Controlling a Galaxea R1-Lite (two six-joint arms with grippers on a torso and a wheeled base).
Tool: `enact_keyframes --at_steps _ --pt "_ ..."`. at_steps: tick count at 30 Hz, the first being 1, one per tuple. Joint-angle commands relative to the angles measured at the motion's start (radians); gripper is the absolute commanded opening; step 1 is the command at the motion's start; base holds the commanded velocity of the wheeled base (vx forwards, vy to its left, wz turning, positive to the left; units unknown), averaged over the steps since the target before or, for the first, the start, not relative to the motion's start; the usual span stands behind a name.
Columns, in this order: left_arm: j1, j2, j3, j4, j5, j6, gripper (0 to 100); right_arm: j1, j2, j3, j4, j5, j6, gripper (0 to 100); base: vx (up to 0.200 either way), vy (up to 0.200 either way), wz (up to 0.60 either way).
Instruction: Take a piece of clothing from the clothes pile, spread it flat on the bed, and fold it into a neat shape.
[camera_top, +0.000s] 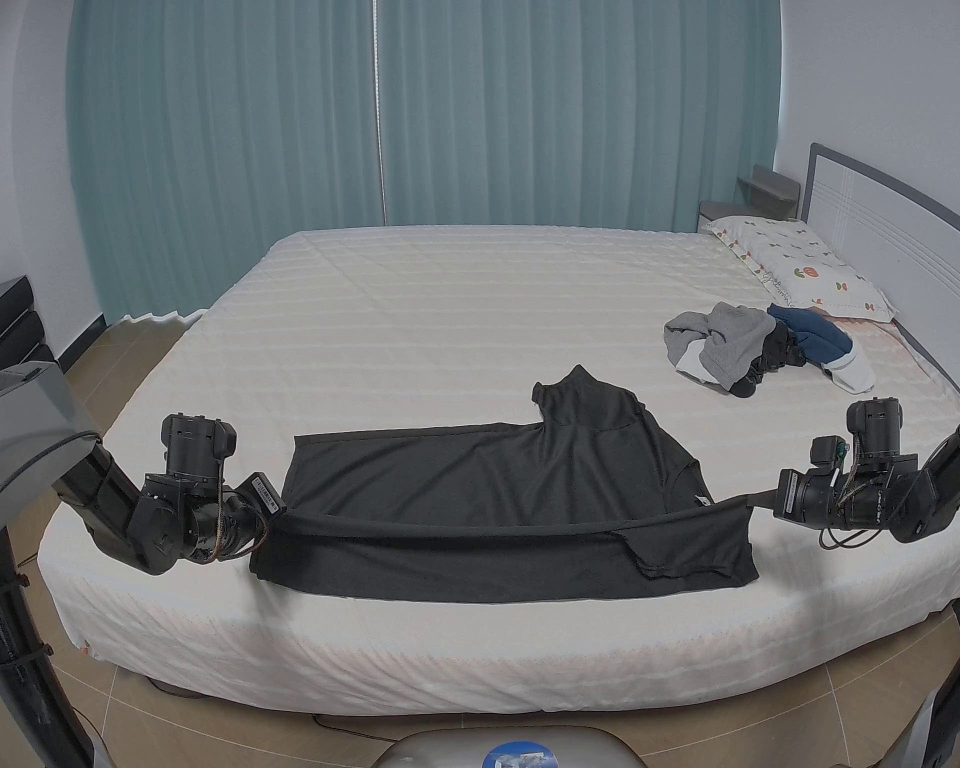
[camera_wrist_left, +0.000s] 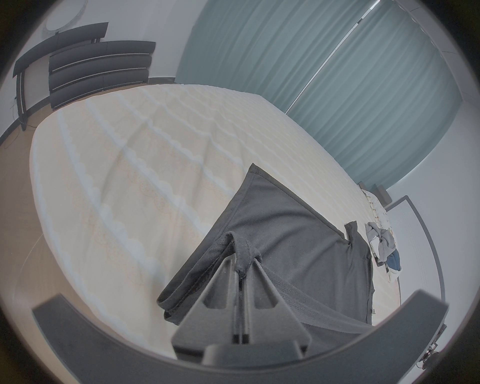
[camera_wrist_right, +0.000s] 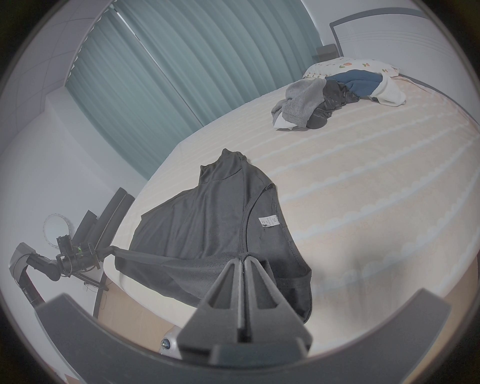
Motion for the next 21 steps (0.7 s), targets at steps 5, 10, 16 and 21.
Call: enact_keyframes --at_steps 5,10,16,21 --pt "0.000 0.079 -0.045 0.001 0.001 -0.001 0 0.003 0.069 -0.048 -0.002 -0.001 0.021 0 0.000 0.000 0.00" --pt "0.002 0.099 -0.064 0.001 0.001 -0.001 0 0.004 0.099 -0.067 -0.002 -0.001 0.026 0 0.000 0.000 0.00" --pt "0.000 0.116 -0.087 0.001 -0.001 -0.002 0 0.004 0.138 -0.096 -0.003 -0.001 0.028 0 0.000 0.000 0.00" --pt "0.000 0.133 -0.104 0.001 -0.001 -0.004 100 0.004 0.158 -0.104 -0.003 0.000 0.026 100 0.000 0.000 0.00"
